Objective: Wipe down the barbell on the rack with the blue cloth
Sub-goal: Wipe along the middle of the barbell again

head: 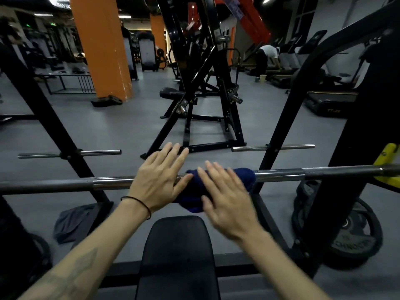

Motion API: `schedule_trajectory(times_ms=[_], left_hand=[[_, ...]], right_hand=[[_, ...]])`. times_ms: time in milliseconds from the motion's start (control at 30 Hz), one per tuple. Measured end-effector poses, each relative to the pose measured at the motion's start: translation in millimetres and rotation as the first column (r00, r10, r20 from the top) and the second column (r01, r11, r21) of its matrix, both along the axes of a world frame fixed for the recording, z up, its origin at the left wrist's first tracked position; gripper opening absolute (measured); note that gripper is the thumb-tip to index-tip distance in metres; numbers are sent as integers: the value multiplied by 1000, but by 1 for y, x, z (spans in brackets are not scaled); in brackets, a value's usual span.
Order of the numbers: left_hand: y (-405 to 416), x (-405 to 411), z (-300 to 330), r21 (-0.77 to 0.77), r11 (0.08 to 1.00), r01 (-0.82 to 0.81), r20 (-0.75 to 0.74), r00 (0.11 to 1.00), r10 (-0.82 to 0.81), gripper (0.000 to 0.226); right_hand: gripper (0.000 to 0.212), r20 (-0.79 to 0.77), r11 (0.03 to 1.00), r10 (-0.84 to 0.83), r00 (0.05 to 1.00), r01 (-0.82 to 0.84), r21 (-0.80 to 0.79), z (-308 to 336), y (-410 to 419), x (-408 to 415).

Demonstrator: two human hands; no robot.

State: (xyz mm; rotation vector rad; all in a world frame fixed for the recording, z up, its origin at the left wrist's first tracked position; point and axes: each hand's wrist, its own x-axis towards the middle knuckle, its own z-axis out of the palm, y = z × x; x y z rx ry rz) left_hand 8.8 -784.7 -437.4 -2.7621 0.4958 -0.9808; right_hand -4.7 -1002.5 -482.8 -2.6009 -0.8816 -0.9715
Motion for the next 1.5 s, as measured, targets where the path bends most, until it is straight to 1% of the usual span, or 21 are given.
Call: schedule_trajectory(times_ms=[33,167,233,300,400,500,667,767,867,967,1033,1067,1133,1167,1200,1233,1300,1333,1400,1433,1500], left_hand=[[10,-2,1,0,1000,-11,-3,1000,11,70],[60,-12,3,-23,994,-108,3,994,108,81],[83,-18,3,-32,989,-141,6,990,142,83],[95,-21,3,-55,986,-158,8,987,158,83],[95,-18,-4,-70,983,-168,52,984,172,76],[93,-16,-7,-82,983,-166,83,982,172,71],[94,-18,-9,-111,975,-191,73,977,200,72],[95,-18,-9,-113,976,-188,77,977,197,72],[96,-18,-9,-119,975,-185,91,976,197,70],[96,-17,-11,-121,978,-171,109,977,184,70],[96,-15,-14,-128,979,-159,124,977,175,70],[96,-13,-14,-131,979,-158,140,974,176,70],[96,-12,-14,-136,978,-159,142,974,178,68],[96,-12,-15,-137,978,-160,136,975,178,68],[98,-12,-16,-131,978,-161,140,974,179,67],[98,-12,-16,-130,979,-158,142,974,176,67],[99,-13,-16,-131,981,-140,140,977,158,68],[100,-14,-15,-131,982,-136,145,977,154,68],[100,-16,-14,-137,981,-137,162,974,159,68],[99,-16,-13,-140,981,-134,164,974,156,67],[97,-15,-14,-144,982,-123,178,973,148,65]], right_hand=[[61,2,999,-23,1000,23,-33,1,-25,6],[58,-16,948,-312,950,312,66,4,-121,18],[60,-34,934,-346,937,348,79,3,-148,12],[61,-70,916,-358,931,365,170,-5,-145,6],[68,-116,858,-399,909,415,303,-18,-98,3],[70,-50,889,-348,936,347,299,-19,-23,2],[74,-30,973,-107,994,111,201,-16,115,-19],[72,61,999,35,998,-36,7,-12,106,-12],[68,102,995,31,994,-21,-95,-9,50,2],[65,81,993,-115,990,116,-16,-12,-6,3],[63,74,970,-226,971,218,107,-19,-14,-2],[62,43,937,-294,955,279,210,-22,-3,-3],[65,-107,799,-390,915,394,455,-19,47,-6],[67,-180,735,-377,908,412,539,-14,76,-7],[68,-204,725,-343,917,396,564,-10,105,-9],[70,-172,780,-309,935,353,517,-7,126,-12],[73,-60,942,-174,983,184,281,-11,136,-19],[72,-8,983,-97,995,97,153,-12,122,-17],[70,80,997,38,996,-32,-64,-7,76,-4],[69,86,992,59,995,-48,-120,-5,52,3],[65,79,998,-22,997,27,-64,-4,11,8]])
